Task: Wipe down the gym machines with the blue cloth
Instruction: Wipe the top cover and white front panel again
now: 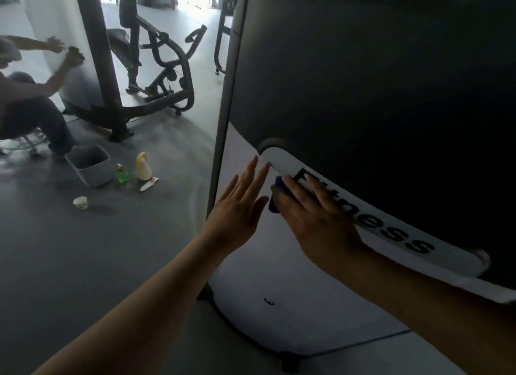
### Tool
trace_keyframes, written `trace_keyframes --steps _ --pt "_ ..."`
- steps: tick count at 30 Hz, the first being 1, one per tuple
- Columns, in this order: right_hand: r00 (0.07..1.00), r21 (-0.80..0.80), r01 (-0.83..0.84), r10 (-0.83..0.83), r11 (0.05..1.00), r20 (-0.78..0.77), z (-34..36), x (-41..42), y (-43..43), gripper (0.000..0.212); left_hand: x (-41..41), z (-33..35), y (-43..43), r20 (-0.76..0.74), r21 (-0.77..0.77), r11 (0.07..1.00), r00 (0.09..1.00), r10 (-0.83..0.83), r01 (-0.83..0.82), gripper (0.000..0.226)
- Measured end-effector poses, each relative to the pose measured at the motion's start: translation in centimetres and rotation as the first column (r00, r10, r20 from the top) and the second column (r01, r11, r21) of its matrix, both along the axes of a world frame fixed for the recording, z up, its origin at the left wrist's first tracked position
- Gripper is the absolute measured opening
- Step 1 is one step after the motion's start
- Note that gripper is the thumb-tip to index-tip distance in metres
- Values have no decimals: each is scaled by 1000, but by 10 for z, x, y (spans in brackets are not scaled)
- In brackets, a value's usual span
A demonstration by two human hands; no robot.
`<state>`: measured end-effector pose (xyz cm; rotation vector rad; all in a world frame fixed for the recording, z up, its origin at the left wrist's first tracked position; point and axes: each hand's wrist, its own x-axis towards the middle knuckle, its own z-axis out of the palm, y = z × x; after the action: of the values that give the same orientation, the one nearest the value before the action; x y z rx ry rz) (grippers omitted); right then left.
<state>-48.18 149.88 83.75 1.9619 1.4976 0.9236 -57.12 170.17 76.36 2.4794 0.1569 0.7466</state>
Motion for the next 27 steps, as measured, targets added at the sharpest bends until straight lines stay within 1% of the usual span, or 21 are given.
trace_keyframes --steps 1,3,4,5,6,7,8,9,10,14,15,17,20,21,23,25,27 --pt "1000 -80 -26 27 996 16 -8 0 -9 74 0 4 -12 -7 -36 999 1000 20 -20 78" --pt "994 -316 -77 97 946 48 -35 1 -29 76 1 8 -31 -20 -127 989 997 72 -74 80" --pt "995 -381 -68 92 922 45 -41 2 -38 77 1 10 -40 -14 -143 986 996 90 -91 80" --pt "993 -357 -77 102 931 52 -39 3 -46 77 1 10 -48 4 -132 986 995 103 -101 80" --pt "992 -253 -101 118 962 52 -32 4 -53 75 1 11 -56 24 -106 989 994 109 -106 80" --pt "992 -114 -114 119 987 39 -22 5 -61 72 0 12 -64 40 -78 992 993 107 -103 81" --pt "992 21 -123 122 992 25 -15 8 -72 69 -1 14 -74 51 -48 994 994 101 -98 81" --pt "991 109 -130 129 986 21 -13 10 -84 67 -2 15 -84 60 -9 995 994 95 -94 81" --pt "990 138 -143 141 980 24 -16 13 -98 68 -2 17 -94 66 37 995 994 90 -93 80" --pt "981 -21 -184 182 983 -67 -52 23 -156 76 -3 21 -143 91 251 965 994 60 -81 80" --pt "978 -33 -188 184 982 -92 -51 24 -166 77 -4 23 -155 99 315 947 994 36 -65 81" --pt "977 17 -182 183 983 -112 -35 26 -185 73 -4 27 -175 101 410 912 995 -12 -31 81" --pt "983 120 -178 171 977 63 -19 37 -217 69 -1 33 -199 95 449 893 995 -20 -25 80" --pt "981 128 -187 178 974 75 -22 41 -227 69 0 35 -205 96 440 897 995 -7 -36 80" --pt "974 82 -228 228 970 -1 -37 50 -244 74 1 36 -219 80 414 909 997 23 -54 79" --pt "966 43 -249 252 967 -65 -45 53 -255 75 1 35 -229 54 449 892 998 31 -52 77" --pt "967 100 -250 253 963 -20 -39 56 -264 75 1 34 -237 43 526 850 999 -5 -19 76"
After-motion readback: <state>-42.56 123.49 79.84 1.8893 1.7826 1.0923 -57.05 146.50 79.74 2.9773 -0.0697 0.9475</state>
